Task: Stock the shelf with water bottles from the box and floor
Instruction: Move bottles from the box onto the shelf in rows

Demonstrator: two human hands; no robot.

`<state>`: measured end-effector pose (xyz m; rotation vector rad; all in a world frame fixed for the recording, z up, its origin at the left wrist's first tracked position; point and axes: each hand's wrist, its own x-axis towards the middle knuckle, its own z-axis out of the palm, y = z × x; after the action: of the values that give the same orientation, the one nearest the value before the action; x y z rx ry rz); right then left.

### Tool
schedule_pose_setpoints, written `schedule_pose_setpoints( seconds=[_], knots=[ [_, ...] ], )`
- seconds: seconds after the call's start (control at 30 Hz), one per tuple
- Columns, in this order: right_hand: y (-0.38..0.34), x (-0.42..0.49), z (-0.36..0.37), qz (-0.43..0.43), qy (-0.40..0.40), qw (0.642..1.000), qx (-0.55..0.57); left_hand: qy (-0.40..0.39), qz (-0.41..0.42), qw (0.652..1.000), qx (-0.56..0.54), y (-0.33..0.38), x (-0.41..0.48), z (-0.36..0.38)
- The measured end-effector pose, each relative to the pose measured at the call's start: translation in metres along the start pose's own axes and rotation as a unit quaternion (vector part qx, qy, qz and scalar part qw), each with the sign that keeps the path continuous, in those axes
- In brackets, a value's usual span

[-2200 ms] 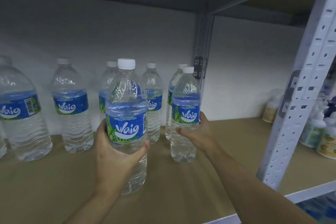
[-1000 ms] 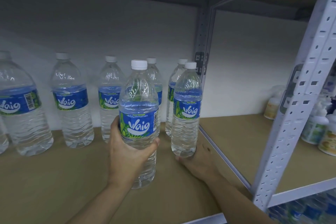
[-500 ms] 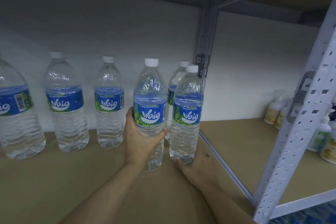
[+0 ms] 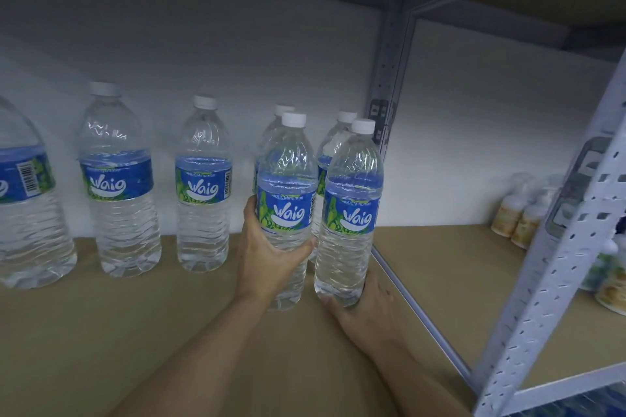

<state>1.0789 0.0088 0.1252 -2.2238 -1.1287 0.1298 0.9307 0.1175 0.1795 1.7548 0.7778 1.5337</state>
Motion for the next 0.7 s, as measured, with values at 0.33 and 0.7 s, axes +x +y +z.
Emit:
schedule_pose_setpoints(
  seconds=[0.33, 0.7],
  knots=[
    [0.006, 0.006, 0.015, -0.081, 0.037, 0.995, 0.038, -0.015, -0.030, 0.999, -0.015, 0.000, -0.007, 0.001],
    [0.003, 0.003, 0.012, -0.069, 0.018, 0.997, 0.015, -0.034, -0.077, 0.996, 0.017, 0.010, -0.009, -0.003]
  ],
)
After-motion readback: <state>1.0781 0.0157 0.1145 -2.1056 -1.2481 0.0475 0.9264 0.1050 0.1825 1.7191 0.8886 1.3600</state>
